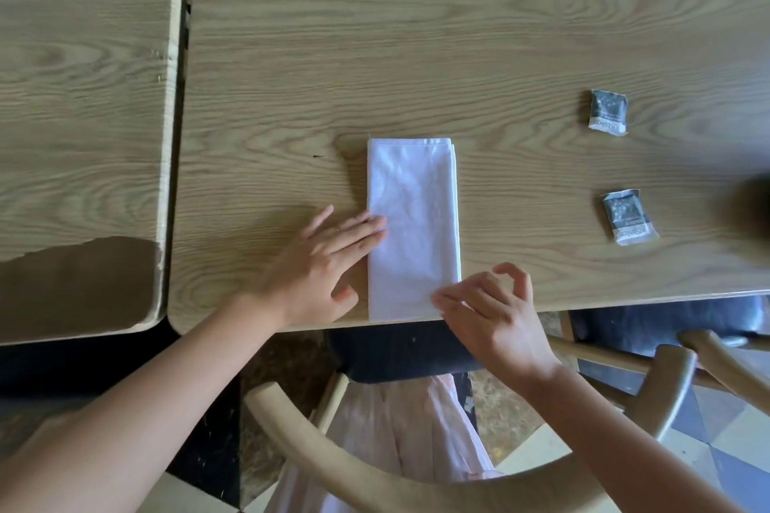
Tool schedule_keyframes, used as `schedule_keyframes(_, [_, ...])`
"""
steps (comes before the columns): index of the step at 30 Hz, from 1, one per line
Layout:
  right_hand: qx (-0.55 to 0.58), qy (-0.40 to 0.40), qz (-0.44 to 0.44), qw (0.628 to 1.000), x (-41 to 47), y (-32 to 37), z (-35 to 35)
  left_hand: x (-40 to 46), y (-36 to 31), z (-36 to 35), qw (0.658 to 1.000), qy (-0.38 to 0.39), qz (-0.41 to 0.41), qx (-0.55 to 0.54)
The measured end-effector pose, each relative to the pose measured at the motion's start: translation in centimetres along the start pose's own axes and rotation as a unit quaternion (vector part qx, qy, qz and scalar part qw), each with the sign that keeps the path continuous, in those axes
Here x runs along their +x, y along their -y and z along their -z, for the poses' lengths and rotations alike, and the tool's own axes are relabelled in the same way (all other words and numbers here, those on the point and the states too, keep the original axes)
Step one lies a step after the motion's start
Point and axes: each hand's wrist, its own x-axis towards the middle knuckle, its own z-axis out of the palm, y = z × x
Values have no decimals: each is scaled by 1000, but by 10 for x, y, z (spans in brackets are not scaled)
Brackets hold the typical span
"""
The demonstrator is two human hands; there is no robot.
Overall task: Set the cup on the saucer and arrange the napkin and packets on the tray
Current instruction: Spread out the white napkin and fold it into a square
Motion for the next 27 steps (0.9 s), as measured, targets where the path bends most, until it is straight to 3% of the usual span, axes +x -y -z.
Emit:
schedule_keyframes(3, [49,-31,-54,997,13,-2,12,2,0,0,1000,-23,5,-11])
schedule_keyframes(7, [95,-77,-86,989,23,-4,20,9,-6,-2,994,-108,-3,3])
schedule_keyframes(9, [96,-40,-92,990,20,-8,17,13,-10,-4,989,-144,16,-16])
schedule_keyframes(13, [107,112,-146,977,14,-18,6,14,-16,-7,983,-155,73,-64])
schedule_keyframes(15, [115,129,-170,970,19,-20,0,14,-19,-7,979,-161,95,-83])
schedule_keyframes(20, [172,75,-230,955,44,-25,-6,19,-24,-10,954,-220,169,-111])
schedule_keyframes(24, [209,40,-373,903,63,-24,-15,37,-34,-9,909,-313,256,-104])
schedule_keyframes(27, [235,14,-409,882,72,-22,-19,48,-34,-12,892,-331,286,-117])
